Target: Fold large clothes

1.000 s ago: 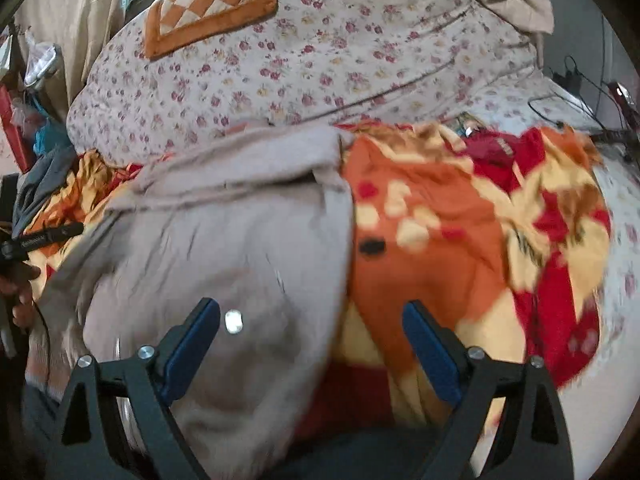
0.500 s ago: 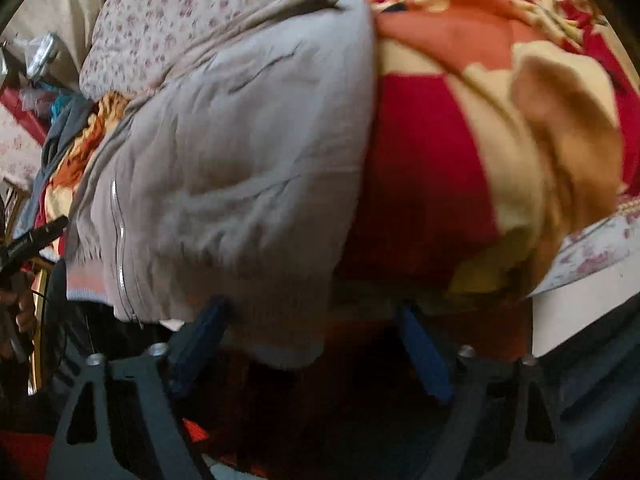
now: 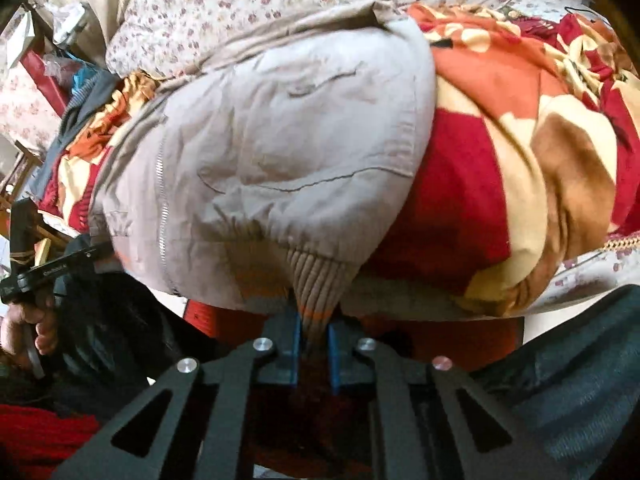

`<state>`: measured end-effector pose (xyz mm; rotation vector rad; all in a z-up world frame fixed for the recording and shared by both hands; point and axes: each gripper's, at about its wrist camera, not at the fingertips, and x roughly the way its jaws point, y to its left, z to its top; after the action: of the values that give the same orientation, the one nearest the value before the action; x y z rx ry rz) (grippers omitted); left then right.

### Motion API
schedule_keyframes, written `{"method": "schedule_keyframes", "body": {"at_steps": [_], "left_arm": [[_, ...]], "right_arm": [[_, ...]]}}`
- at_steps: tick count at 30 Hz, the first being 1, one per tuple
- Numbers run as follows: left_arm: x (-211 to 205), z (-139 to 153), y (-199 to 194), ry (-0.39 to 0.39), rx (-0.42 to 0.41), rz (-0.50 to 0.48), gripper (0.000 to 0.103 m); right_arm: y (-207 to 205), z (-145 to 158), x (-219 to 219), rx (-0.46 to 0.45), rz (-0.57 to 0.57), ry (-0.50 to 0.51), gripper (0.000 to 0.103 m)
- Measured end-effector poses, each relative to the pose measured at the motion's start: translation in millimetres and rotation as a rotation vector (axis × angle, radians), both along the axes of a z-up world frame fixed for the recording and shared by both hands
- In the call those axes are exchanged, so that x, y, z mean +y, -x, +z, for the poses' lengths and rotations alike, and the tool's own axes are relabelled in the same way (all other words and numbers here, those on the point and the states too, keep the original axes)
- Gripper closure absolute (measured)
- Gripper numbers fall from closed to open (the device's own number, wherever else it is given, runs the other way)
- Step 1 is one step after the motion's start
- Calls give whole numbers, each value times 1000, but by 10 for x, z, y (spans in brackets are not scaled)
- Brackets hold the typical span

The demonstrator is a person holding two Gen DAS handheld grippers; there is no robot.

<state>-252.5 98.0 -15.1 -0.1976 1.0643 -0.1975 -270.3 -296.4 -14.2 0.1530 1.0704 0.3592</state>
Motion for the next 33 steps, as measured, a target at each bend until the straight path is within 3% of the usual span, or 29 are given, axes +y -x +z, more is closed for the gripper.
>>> {"method": "schedule_keyframes", "body": {"at_steps": [2,8,12,17,24,33], "left_arm": [[-29,165,77,-7,-49,-28,102],[166,952,150,71,-240,-15,102],[222,1369,-64,86,-333,-11,102],[147,1766,-491,41,-411,-8,102],[138,1867,-1160,7,-414,43,102],[71,1570,-1776,-25,-369,107,102]], "right_arm": [[61,161,-41,-49,16,-13,93],[151,884,-280,-245,54,-62,93],[-42,1346,-288,-365,67,-87,93],[-458,1682,-164,-455,45,-57,93],[-1167,2008,-6,-502,-45,-2,93],[-1899,1861,123,-498,-169,44,93]]}}
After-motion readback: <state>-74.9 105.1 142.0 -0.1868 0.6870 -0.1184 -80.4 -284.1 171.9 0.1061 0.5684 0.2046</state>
